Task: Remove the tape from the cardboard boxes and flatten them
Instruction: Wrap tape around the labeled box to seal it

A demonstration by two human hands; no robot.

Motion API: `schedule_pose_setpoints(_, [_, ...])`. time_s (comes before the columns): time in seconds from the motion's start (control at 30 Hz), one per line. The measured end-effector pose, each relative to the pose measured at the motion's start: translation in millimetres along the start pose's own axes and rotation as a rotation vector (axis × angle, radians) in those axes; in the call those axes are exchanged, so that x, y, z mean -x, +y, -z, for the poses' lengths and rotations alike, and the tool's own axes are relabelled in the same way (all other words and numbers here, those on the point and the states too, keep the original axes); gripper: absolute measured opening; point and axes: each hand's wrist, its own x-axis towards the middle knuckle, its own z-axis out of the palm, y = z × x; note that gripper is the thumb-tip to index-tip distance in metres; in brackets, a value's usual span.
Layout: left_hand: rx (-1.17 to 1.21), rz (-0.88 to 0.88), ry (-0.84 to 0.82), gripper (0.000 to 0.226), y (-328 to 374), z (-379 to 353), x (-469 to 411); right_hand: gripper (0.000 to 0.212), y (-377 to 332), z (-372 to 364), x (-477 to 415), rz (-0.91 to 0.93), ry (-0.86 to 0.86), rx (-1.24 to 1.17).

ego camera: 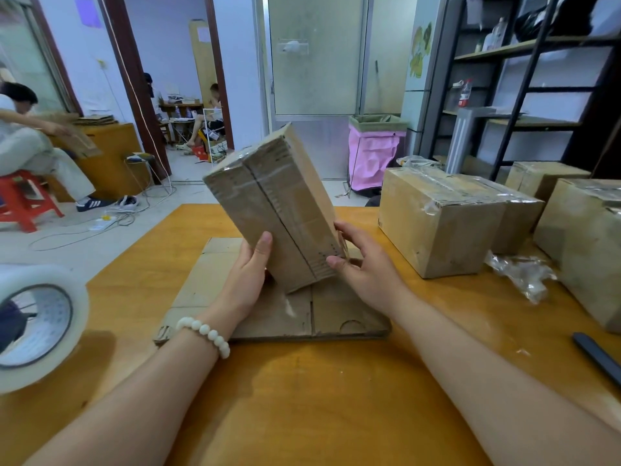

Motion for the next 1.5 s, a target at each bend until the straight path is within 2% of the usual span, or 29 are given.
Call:
schedule_pose_setpoints(0.07, [-0.003, 0.020, 0.021, 0.122, -3.8, 3.2, -2.4, 0.056, -1.9, 0.1, 0.5, -0.006, -0.003, -0.005])
schedule_pose_setpoints(0.2, [-0.002, 0.019, 0.029, 0.130, -6.5, 3.1, -5.0, 0.072, -3.2, 2.1, 1.5, -0.021, -0.024, 0.014])
schedule_pose_setpoints(0.27, [0.003, 0.015, 0.049, 0.130, -4.2, 1.6, -4.2, 0.072, -4.6, 2.2, 2.3, -0.024, -0.040, 0.053])
schedule_pose_setpoints(0.47, [0.074, 0.074, 0.061, 0.086, -0.8, -3.8, -3.2, 0.049, -7.6, -2.1, 5.7, 0.027, 0.054, 0.084])
schedule_pose_setpoints(0.73, [0.165, 0.099, 0.086, 0.083, -0.2, -2.9, -5.7, 0.022, -3.9, -3.7, 4.9, 0.080, 0.049, 0.048])
schedule_pose_setpoints(0.83, [0.219, 0.114, 0.113, 0.066, 0.4, -2.3, -7.1, 0.015, -5.0, -5.3, 5.7, 0.119, 0.056, 0.081])
schedule_pose_setpoints(0.9, [0.247, 0.126, 0.113, 0.057, 0.9, -1.8, -7.5, 0.020, -6.1, -5.6, 6.1, 0.133, 0.054, 0.101])
schedule_pose_setpoints(1.0, [0.258, 0.141, 0.086, 0.062, 1.2, -0.5, -8.8, 0.048, -8.8, -5.4, 6.2, 0.154, 0.017, 0.181])
schedule_pose_setpoints(1.1, [0.285, 0.129, 0.081, 0.053, 1.0, 0.2, -8.9, 0.073, -10.4, -5.8, 6.5, 0.170, -0.052, 0.326])
schedule_pose_setpoints(1.17, [0.303, 0.123, 0.079, 0.051, 0.0, -0.6, -8.8, 0.083, -9.1, -9.1, 7.4, 0.197, -0.054, 0.390])
schedule_pose_setpoints(1.3, [0.283, 0.099, 0.196, 0.055, -4.5, 1.0, -13.8, 0.062, -6.2, -20.4, 8.7, 0.320, 0.071, 0.327])
schedule_pose_setpoints(1.4, [0.224, 0.024, 0.285, 0.056, -5.8, 3.2, -15.2, 0.048, -8.5, -29.2, 8.5, 0.442, 0.189, 0.376])
schedule_pose_setpoints(1.47, [0.267, -0.011, 0.243, 0.075, -7.3, 3.9, -14.1, 0.046, -10.7, -33.2, 7.7, 0.492, 0.243, 0.414])
schedule_pose_setpoints(1.5, [0.261, -0.018, 0.210, 0.096, -6.6, 4.4, -12.0, 0.046, -11.3, -35.0, 7.7, 0.508, 0.261, 0.427])
